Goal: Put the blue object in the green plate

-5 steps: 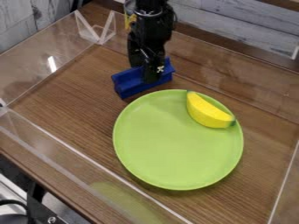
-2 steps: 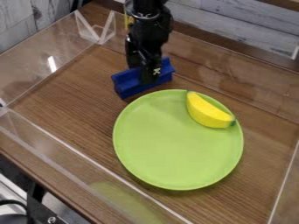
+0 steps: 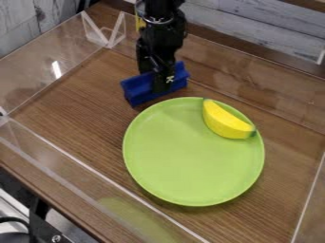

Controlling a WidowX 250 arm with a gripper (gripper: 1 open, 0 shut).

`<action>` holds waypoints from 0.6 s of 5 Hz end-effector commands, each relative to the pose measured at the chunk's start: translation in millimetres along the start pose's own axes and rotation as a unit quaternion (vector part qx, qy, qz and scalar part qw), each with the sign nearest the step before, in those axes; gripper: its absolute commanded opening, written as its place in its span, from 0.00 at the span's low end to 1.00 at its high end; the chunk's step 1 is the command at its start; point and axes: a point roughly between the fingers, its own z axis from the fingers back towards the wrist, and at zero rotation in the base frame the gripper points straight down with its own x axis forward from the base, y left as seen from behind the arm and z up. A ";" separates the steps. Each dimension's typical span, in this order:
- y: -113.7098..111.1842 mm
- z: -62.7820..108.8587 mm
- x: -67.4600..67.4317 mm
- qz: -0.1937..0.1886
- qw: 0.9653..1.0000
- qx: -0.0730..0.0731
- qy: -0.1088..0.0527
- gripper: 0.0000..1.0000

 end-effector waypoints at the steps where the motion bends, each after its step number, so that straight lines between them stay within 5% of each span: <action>1: 9.4 5.4 4.8 0.001 1.000 0.014 -0.014 1.00; 2: 8.1 4.1 5.2 0.006 1.000 0.014 -0.014 0.00; 3: 6.5 4.4 5.1 0.011 1.000 0.012 -0.013 0.00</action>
